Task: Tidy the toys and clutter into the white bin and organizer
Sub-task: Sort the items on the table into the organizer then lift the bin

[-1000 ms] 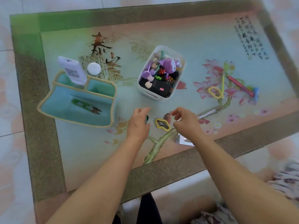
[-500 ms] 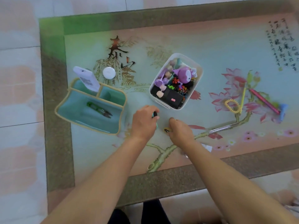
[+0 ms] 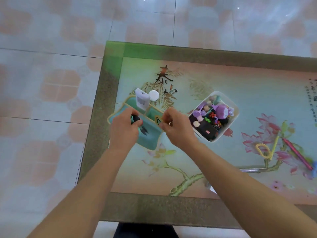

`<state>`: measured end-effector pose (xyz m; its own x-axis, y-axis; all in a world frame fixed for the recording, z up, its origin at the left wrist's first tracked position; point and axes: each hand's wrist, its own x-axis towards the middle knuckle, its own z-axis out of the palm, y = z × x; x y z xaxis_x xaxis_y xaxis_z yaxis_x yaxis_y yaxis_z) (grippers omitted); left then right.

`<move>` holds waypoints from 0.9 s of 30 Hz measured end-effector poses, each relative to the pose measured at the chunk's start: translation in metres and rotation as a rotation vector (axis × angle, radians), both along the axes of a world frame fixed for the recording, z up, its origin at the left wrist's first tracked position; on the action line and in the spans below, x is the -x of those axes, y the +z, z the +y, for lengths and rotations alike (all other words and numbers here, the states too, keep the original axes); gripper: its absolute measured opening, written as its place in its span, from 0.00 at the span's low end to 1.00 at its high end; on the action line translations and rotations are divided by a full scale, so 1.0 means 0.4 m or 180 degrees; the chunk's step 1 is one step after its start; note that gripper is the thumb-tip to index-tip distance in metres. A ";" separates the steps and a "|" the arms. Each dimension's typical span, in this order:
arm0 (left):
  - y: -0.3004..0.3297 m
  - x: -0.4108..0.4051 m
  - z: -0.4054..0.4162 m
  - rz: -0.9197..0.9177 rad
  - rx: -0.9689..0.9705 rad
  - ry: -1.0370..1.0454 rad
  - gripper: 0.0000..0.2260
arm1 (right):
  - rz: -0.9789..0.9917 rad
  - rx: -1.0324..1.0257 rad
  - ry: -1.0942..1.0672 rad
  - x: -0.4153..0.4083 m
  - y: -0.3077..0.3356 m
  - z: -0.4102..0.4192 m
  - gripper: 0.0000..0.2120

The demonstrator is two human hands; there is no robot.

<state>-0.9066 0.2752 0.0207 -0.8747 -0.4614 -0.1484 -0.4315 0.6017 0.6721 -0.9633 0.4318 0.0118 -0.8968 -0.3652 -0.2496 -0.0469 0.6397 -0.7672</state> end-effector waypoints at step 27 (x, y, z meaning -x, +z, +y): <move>-0.129 0.107 -0.126 -0.1278 -0.0124 -0.0728 0.14 | -0.0058 -0.1703 0.1243 -0.009 -0.106 -0.172 0.12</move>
<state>-0.9496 0.2249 -0.0308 -0.8231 -0.2508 -0.5096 -0.5214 0.6893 0.5029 -0.9596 0.3631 -0.0306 -0.7175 -0.4841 -0.5008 -0.3427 0.8713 -0.3513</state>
